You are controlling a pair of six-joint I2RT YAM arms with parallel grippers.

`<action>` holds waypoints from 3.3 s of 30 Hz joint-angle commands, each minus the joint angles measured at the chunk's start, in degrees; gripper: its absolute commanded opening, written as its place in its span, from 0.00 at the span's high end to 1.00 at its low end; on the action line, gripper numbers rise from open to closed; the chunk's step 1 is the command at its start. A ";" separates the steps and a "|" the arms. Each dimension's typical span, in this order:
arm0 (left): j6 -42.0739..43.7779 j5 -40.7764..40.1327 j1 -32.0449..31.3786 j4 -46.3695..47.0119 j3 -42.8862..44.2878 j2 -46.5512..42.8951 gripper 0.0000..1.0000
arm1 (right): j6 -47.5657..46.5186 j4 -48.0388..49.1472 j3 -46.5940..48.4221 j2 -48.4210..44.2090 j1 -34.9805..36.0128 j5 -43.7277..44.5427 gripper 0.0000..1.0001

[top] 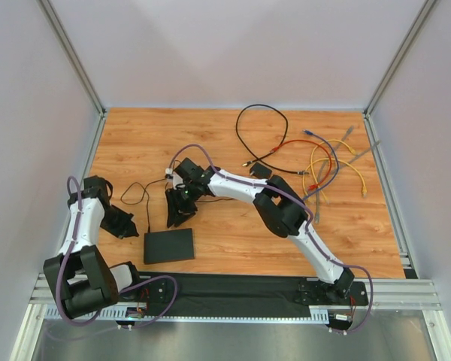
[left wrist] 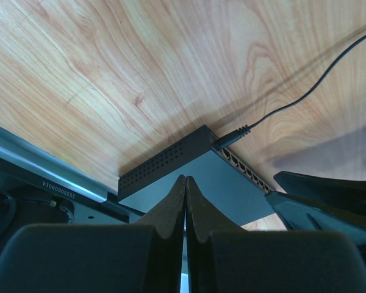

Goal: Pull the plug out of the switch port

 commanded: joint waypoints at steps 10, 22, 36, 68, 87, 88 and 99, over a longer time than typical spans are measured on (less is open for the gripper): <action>-0.71 3.93 -0.02 -1.39 -3.23 0.21 0.99 | 16.95 20.43 -15.60 -4.99 1.63 -11.70 0.67; -3.17 4.82 -0.02 -3.68 -7.02 -0.06 0.99 | 15.55 19.38 -2.86 0.98 1.37 -14.25 0.50; -5.81 0.42 -0.02 -2.89 -8.07 5.57 0.99 | 14.23 18.23 6.90 11.17 2.51 -13.37 0.48; -8.88 -3.44 -0.02 -2.71 -7.64 14.36 1.00 | 24.96 25.97 5.41 16.98 4.89 -6.45 1.00; -2.64 2.54 -0.02 7.91 -4.28 10.49 1.00 | 23.98 25.61 3.83 16.63 5.33 -7.75 1.00; -3.34 2.36 -0.11 8.53 -4.82 11.36 1.00 | 23.72 25.52 3.91 16.37 5.33 -7.66 1.00; -7.04 -3.97 -0.20 7.57 -6.50 17.25 1.00 | 15.28 23.59 2.86 13.20 5.41 1.12 1.00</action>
